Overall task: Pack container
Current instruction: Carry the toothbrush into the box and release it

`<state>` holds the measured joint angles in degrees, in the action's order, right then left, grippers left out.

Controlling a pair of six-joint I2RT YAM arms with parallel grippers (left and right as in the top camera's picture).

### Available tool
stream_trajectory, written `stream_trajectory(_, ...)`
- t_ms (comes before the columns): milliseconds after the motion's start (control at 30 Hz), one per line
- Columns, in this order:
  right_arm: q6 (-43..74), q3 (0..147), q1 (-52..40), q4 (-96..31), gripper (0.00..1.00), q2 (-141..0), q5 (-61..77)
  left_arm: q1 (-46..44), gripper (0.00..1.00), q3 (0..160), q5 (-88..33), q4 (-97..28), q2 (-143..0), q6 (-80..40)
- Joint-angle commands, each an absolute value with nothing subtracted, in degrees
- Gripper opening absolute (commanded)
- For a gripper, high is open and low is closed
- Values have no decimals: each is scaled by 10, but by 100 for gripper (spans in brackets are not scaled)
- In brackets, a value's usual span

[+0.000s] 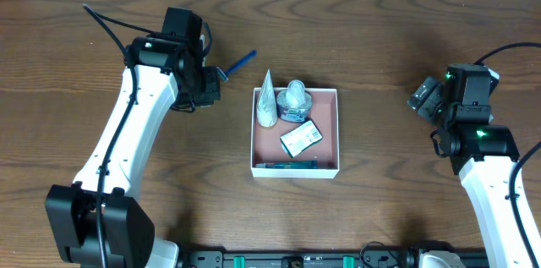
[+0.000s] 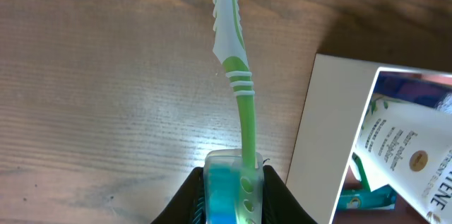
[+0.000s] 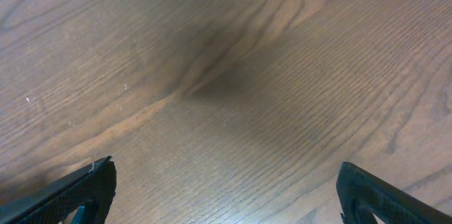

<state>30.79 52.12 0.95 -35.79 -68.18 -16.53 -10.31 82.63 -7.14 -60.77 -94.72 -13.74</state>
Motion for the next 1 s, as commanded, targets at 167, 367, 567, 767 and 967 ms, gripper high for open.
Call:
stream_trajectory(167,308,527,15,-358,99,-683,-176,-105,13,831,-71,-615,-874,-125)
stream_trajectory(367,308,527,15,-358,99,-683,-176,-113,13,831,-138,-631,-783,-86)
stream_trajectory(567,308,527,15,-358,99,-683,-176,-174,13,831,-197,-669,-711,-1)
stream_trajectory(767,308,527,15,-358,99,-683,-176,-268,13,831,-221,-719,-679,61)
stream_trajectory(967,308,527,15,-358,99,-683,-176,-352,13,808,-221,-730,-682,110)
